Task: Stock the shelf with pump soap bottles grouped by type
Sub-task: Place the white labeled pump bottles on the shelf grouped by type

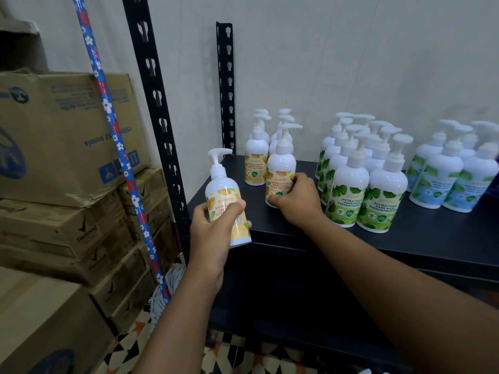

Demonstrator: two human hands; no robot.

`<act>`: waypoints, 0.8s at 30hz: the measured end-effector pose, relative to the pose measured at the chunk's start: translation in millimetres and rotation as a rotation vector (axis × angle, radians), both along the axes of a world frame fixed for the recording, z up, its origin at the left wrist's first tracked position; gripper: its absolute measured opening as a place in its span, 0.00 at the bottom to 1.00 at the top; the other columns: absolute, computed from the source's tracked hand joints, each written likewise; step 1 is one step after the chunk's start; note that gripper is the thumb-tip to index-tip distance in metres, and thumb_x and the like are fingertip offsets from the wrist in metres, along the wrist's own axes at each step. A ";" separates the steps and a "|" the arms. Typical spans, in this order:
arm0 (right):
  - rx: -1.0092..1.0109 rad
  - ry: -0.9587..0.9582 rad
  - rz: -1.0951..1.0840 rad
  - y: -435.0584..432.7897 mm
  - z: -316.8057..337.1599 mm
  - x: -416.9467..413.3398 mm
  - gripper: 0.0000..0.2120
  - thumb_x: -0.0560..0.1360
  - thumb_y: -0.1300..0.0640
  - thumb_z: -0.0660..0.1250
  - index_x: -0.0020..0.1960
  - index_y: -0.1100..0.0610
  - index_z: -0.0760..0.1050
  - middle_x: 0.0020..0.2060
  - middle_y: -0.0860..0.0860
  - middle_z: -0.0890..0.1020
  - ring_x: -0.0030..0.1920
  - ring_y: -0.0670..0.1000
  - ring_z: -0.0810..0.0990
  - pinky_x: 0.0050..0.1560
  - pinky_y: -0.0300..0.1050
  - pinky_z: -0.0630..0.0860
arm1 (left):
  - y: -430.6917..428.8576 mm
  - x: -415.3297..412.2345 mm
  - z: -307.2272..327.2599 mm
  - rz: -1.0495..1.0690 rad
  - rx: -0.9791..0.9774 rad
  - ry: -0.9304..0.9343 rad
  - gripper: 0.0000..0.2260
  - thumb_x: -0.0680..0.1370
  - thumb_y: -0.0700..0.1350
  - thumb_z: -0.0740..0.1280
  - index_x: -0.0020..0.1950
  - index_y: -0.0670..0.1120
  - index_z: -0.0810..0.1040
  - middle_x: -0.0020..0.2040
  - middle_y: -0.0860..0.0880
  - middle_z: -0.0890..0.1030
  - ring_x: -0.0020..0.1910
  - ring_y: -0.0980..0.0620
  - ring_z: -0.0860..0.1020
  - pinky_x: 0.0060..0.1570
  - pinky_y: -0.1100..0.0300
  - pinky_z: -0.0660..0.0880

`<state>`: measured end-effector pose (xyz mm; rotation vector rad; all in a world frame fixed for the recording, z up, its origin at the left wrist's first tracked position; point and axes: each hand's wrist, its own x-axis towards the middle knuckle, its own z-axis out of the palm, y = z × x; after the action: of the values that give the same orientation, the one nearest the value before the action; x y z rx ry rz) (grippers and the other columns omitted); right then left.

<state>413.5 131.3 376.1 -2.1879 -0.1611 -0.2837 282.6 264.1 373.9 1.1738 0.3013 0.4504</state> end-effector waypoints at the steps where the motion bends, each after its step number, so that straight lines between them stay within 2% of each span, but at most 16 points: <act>1: -0.002 0.002 -0.001 0.8 0.9 2.1 0.32 0.66 0.51 0.81 0.64 0.59 0.72 0.61 0.55 0.75 0.56 0.55 0.79 0.59 0.56 0.78 | 0.4 0.5 -0.2 0.001 0.000 -0.001 0.19 0.74 0.45 0.76 0.62 0.49 0.74 0.49 0.45 0.84 0.42 0.43 0.87 0.38 0.53 0.80; 7: -0.010 0.011 0.004 1.7 2.7 10.0 0.31 0.69 0.52 0.80 0.66 0.58 0.70 0.63 0.55 0.72 0.58 0.55 0.78 0.59 0.50 0.76 | 0.9 2.0 -2.1 -0.016 -0.011 0.008 0.20 0.74 0.46 0.77 0.62 0.50 0.74 0.49 0.45 0.85 0.43 0.44 0.87 0.39 0.53 0.81; 24: -0.048 0.017 -0.017 4.3 2.1 20.9 0.32 0.68 0.48 0.80 0.65 0.58 0.72 0.62 0.56 0.77 0.58 0.56 0.80 0.60 0.56 0.79 | 2.6 0.5 -5.8 -0.022 -0.003 0.033 0.21 0.74 0.46 0.76 0.63 0.49 0.73 0.50 0.45 0.84 0.44 0.43 0.87 0.37 0.54 0.81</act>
<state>434.4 135.6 378.2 -2.2397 -0.1412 -0.2728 283.2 266.8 368.1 1.1814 0.3172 0.4116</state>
